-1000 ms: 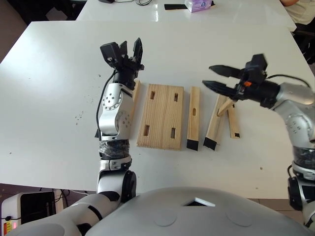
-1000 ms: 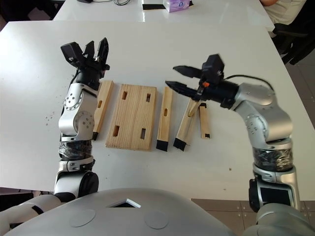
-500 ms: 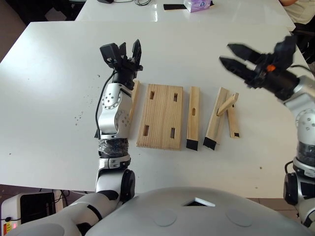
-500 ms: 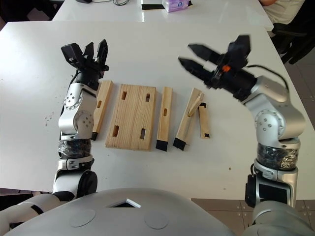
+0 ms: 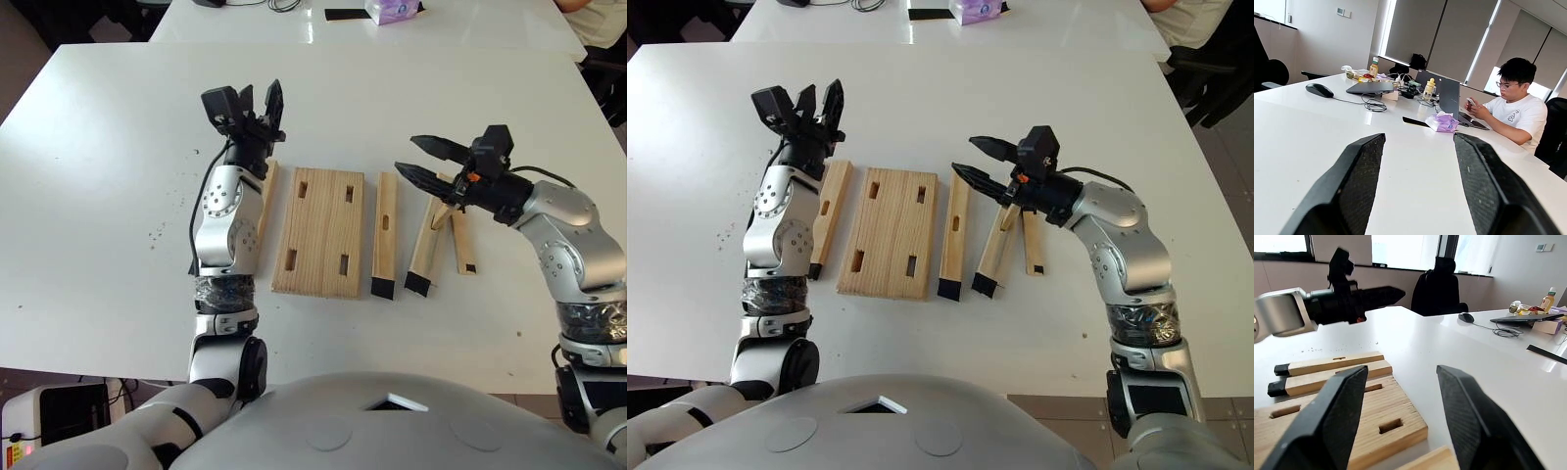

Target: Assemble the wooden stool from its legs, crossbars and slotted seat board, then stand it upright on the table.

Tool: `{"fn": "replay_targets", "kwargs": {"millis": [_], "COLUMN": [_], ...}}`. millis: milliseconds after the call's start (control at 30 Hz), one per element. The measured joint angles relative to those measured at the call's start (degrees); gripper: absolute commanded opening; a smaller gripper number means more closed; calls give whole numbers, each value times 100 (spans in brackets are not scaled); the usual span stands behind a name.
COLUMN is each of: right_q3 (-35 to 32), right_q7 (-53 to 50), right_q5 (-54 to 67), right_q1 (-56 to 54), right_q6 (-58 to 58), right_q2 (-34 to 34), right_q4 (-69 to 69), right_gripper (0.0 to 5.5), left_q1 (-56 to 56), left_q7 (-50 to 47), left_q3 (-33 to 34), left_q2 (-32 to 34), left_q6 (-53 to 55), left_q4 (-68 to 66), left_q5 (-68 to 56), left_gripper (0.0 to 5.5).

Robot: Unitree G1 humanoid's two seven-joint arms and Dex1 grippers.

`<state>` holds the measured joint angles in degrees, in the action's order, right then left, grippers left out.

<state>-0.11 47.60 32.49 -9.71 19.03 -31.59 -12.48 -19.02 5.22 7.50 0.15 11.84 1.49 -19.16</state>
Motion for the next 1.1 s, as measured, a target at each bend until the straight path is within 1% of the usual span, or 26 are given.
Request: {"fn": "replay_targets", "kwargs": {"millis": [133, 200, 267, 367, 400, 433, 467, 567, 633, 767, 933, 1000, 1100], "right_q3": [-334, -693, -905, -872, -771, -525, -242, 328, 575, 914, 810, 592, 234], "right_q7": [-38, -187, -354, -443, -416, -301, -151, 206, 289, 315, 106, -110, -524], "right_q5": [707, 1394, 1936, 2321, 2255, 2126, 1863, 1056, 618, -268, -568, -437, -62], "right_q1": [-35, -389, -795, -1094, -1035, -809, -471, 469, 913, 1408, 1857, 1902, 1880], "right_q6": [656, 1029, 1333, 1734, 1788, 1908, 1957, 1899, 1857, 1706, 1992, 2341, 3051], "right_q2": [-5, -28, -72, -277, -369, -556, -776, -1374, -1645, -2015, -2223, -2154, -1829], "right_q4": [-224, -632, -972, -1497, -1625, -1823, -1963, -2099, -2082, -1748, -1533, -1586, -1649], "right_gripper": [259, 259, 259, 259, 259, 259, 259, 259, 259, 259, 259, 259, 259], "left_q1": [0, 0, 0, 0, -1, 0, 1, 33, 97, 262, 587, 756, 939], "left_q7": [-7, -11, -19, -31, -34, -42, -52, -92, -135, -258, -369, -434, -544], "left_q3": [35, 62, 101, 138, 146, 175, 196, 279, 362, 494, 494, 473, 456], "left_q2": [-2, -36, -74, -89, -91, -87, -84, -68, -56, -43, -44, -50, -67], "left_q6": [-2, -12, -17, -32, -38, -60, -70, -115, -137, -147, -95, -8, 86], "left_q4": [1, 4, 10, 13, 12, 12, 13, 26, 46, 68, 351, 493, 696], "left_q5": [-3, -10, -48, -50, -49, -48, -48, -48, -48, -48, -29, 4, 40], "left_gripper": [260, 260, 260, 260, 260, 260, 260, 260, 260, 260, 260, 260, 260]}}
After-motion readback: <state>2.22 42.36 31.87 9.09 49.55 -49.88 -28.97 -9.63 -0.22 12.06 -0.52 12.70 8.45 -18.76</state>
